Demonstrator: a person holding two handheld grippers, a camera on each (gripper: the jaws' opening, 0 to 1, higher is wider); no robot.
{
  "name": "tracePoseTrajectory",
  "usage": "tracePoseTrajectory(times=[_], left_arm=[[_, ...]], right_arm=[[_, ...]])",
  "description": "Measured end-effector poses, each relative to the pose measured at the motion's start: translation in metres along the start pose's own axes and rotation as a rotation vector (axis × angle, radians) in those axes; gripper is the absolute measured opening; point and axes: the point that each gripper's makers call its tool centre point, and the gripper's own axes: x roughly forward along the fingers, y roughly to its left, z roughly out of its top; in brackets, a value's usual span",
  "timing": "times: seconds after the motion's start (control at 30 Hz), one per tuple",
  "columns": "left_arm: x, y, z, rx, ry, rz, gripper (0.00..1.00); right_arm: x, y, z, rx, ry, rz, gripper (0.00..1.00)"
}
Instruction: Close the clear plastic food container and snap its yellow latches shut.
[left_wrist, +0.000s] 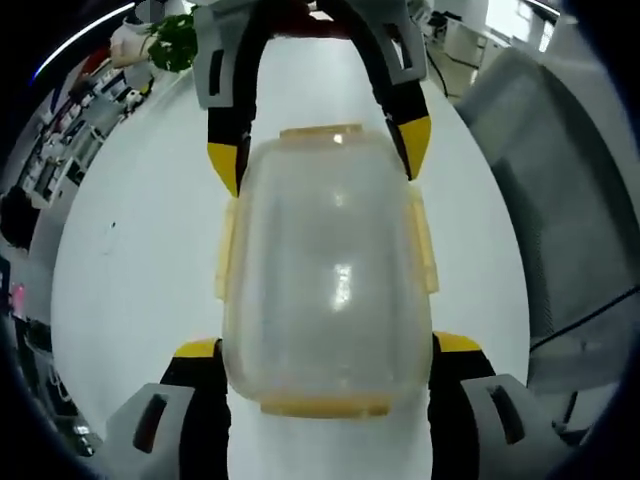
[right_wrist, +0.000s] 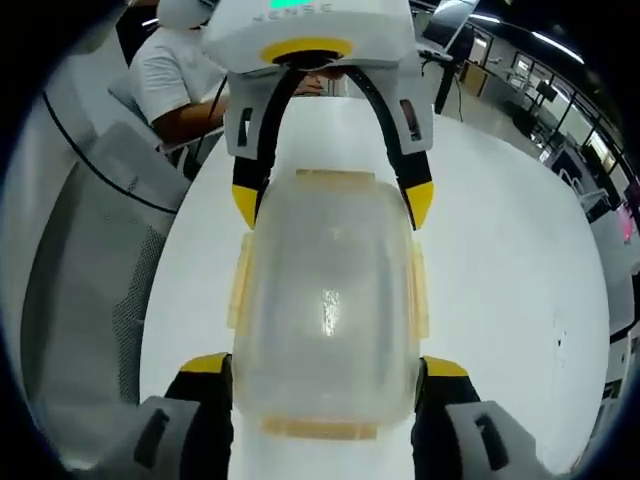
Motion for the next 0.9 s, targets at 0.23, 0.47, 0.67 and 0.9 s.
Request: tracePoseTrajectory(times=[0.23,0.47,0.67,0.9], left_arm=[[0.001,0.020,0.000,0.000,0.000,-0.001,0.80],[0.002,0.039,-0.001,-0.003,-0.007,0.000,0.80],[0.003,0.055,-0.002,-0.004,-0.006,-0.002,0.80],[0.005,0.072,-0.003,-0.007,0.008,-0.002,0.80]], right_arm=[[-0.002,-0.019,-0.001,0.000,0.003,-0.001,0.73],[-0.002,-0.039,-0.001,0.001,-0.002,-0.004,0.73],[-0.002,-0.055,-0.002,0.001,-0.007,-0.004,0.73],[-0.003,-0.073,-0.003,-0.003,-0.011,-0.005,0.73]])
